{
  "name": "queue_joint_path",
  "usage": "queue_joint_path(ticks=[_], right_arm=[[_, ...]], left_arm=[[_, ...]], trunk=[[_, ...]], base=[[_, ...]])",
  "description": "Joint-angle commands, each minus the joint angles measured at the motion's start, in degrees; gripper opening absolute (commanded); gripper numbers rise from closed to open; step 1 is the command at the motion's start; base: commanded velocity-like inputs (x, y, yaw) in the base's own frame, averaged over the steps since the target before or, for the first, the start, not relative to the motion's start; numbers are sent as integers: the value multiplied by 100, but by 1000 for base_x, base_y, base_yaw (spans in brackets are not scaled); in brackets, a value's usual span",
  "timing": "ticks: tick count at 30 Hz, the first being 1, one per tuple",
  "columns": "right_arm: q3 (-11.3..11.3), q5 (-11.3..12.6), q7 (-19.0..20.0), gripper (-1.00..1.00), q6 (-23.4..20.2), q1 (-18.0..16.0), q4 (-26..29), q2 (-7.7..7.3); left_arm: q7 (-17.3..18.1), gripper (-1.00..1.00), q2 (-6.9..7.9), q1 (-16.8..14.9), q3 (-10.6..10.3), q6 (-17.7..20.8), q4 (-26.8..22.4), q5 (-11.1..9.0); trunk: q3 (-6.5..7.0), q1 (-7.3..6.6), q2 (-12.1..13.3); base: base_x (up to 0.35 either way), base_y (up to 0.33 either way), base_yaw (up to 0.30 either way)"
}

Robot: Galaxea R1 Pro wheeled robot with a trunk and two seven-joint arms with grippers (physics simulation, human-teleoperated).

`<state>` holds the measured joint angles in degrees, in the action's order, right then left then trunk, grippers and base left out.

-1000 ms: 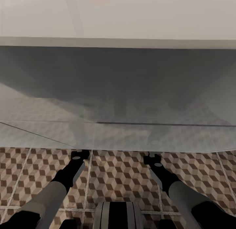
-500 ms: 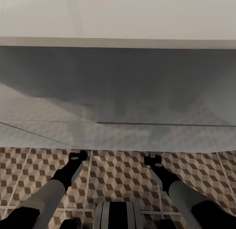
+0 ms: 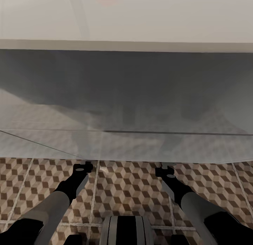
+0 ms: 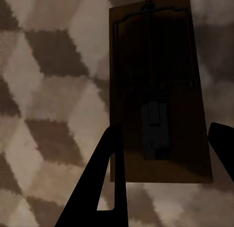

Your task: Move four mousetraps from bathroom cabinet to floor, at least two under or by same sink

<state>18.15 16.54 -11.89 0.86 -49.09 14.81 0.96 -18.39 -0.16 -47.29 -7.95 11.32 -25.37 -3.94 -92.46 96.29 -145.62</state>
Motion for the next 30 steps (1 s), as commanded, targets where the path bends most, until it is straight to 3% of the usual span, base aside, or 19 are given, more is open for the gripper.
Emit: queue_joint_path(ticks=[1, 22, 30], right_arm=[[39, 75, -34, -100, 10, -3, -5, -4], [36, 77, 6, -100, 185, -4, -21, 4], [39, 58, 11, -100, 188, -4, -21, 8]], left_arm=[[-50, -100, 7, 1, -40, 36, 0, -72], [-43, -100, -15, 0, -33, 11, 9, -117], [-25, -100, -121, 0, -31, -12, 49, -125]], trunk=[[-3, 0, -1], [-3, 0, -1], [-3, 0, -1]], base=[[0, 0, 0], [0, 0, 0], [0, 0, 0]])
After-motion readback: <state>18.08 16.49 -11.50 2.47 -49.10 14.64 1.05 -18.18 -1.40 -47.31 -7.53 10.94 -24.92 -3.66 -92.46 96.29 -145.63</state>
